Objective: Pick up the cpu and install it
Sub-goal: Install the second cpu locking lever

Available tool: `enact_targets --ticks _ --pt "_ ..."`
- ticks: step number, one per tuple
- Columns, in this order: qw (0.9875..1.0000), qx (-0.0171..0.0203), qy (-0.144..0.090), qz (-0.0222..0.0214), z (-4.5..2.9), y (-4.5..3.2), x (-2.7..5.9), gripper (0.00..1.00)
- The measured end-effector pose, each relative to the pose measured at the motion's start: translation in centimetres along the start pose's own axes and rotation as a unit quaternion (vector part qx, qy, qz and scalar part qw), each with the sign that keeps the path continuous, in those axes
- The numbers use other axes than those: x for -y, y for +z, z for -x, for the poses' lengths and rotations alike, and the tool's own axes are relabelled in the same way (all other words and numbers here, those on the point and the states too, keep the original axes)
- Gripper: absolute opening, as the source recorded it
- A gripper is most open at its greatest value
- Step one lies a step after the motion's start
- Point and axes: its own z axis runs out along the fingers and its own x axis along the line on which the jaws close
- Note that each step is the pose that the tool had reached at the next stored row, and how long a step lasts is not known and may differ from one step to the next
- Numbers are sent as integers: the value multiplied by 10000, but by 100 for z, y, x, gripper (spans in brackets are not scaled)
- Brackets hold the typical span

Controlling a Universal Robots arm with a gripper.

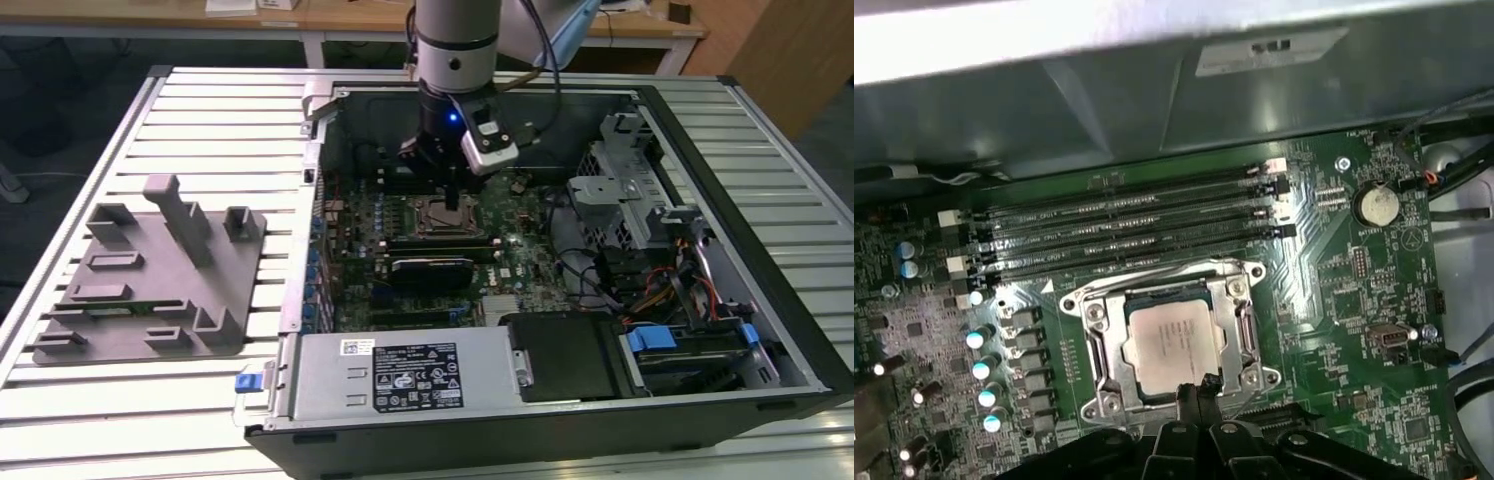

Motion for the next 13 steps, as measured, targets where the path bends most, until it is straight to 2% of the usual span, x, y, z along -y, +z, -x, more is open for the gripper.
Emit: enact_targets --ticks 13 --pt "10000 0 0 0 36 13 201 11"
